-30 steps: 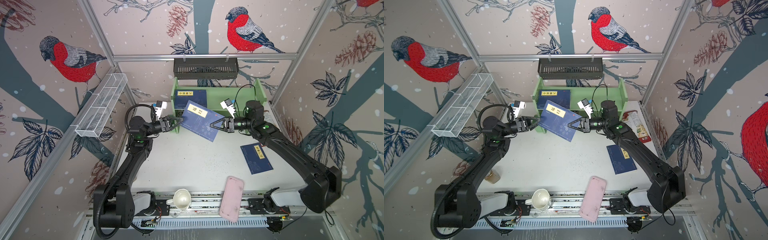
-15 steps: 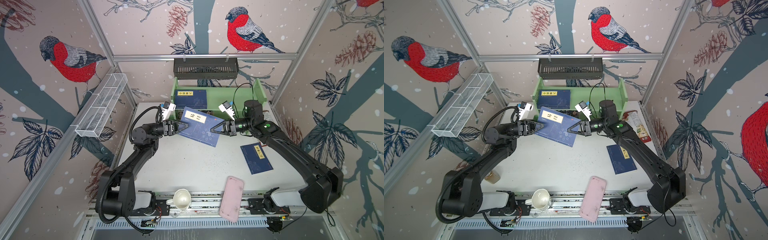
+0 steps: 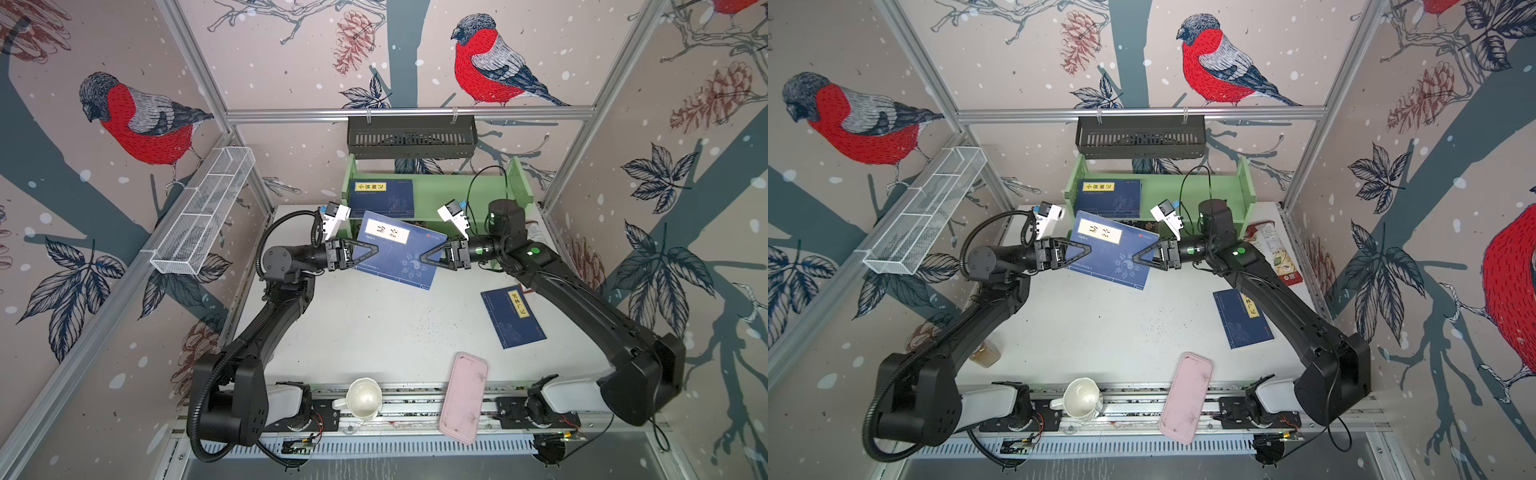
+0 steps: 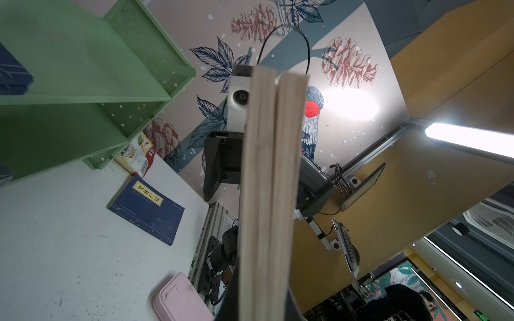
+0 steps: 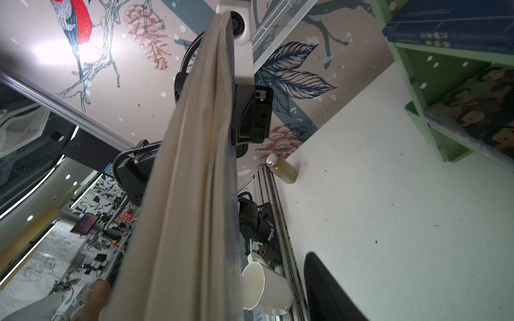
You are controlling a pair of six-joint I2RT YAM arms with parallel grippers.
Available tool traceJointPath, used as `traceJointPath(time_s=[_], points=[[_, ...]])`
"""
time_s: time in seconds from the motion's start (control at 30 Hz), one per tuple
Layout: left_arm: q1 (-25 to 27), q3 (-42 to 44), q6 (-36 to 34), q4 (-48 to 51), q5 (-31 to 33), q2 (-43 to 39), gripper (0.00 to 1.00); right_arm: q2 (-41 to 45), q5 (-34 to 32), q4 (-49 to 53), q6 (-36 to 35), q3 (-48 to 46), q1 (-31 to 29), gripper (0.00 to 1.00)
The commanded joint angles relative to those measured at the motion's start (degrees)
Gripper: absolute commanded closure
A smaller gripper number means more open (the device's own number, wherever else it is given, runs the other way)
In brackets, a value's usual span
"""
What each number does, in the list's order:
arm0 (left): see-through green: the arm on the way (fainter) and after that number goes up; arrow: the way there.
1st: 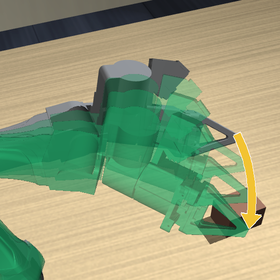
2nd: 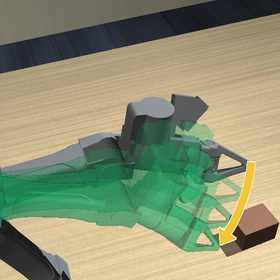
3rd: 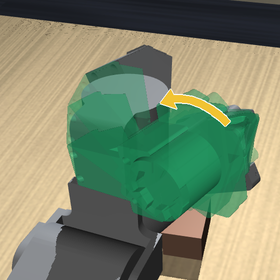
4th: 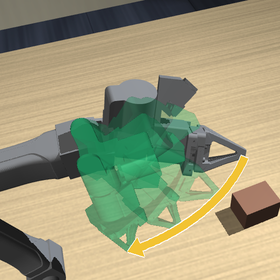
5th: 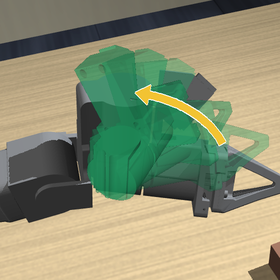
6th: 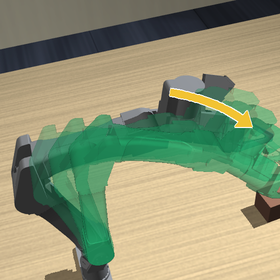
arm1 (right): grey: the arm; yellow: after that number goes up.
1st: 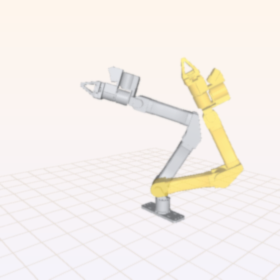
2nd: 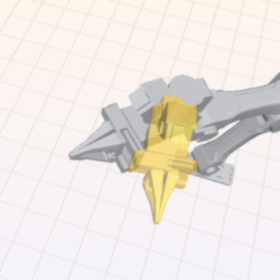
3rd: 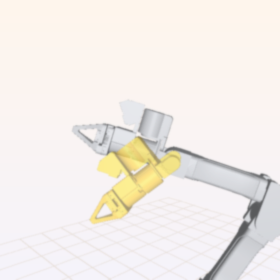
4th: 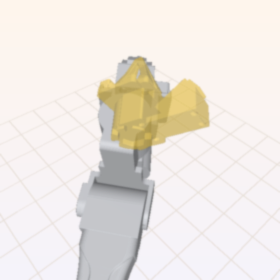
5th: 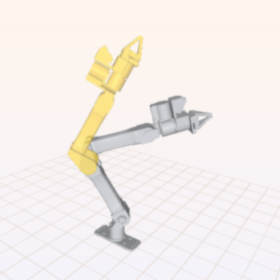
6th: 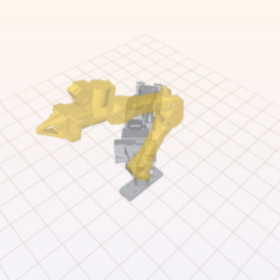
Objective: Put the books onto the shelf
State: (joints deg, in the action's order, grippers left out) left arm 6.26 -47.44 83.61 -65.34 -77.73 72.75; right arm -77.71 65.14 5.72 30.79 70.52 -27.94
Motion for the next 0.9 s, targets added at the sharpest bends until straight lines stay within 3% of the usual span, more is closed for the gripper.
traceJointPath(time_s=[0.0, 0.1, 0.27, 0.57, 0.87], points=[[-2.0, -1.92, -12.08, 15.71, 4.21, -0.76, 1.0, 1.88, -3.18, -14.6, 10.38, -4.27, 0.44, 0.43], [-2.97, -2.13, -11.2, 14.63, 5.25, -0.64, 1.0, 2.4, -4.98, -20.58, 14.29, -7.12, -0.52, 0.43], [-2.88, -1.78, -5.92, 8.72, 5.47, 0.4, 1.0, 1.37, -8.65, -22.01, 14.86, -7.33, -2.33, 0.42], [-3.05, -1.34, 9.79, -8.4, 6.87, 3.7, 1.0, 0.11, -13.05, -26.4, 17.93, -8.79, -3.08, 0.43], [-3.05, 0.1, 7.63, -5.32, 8.69, 1.94, 1.0, -1.85, -14.08, -31.53, 20.9, -8.24, -4.81, 0.57]])
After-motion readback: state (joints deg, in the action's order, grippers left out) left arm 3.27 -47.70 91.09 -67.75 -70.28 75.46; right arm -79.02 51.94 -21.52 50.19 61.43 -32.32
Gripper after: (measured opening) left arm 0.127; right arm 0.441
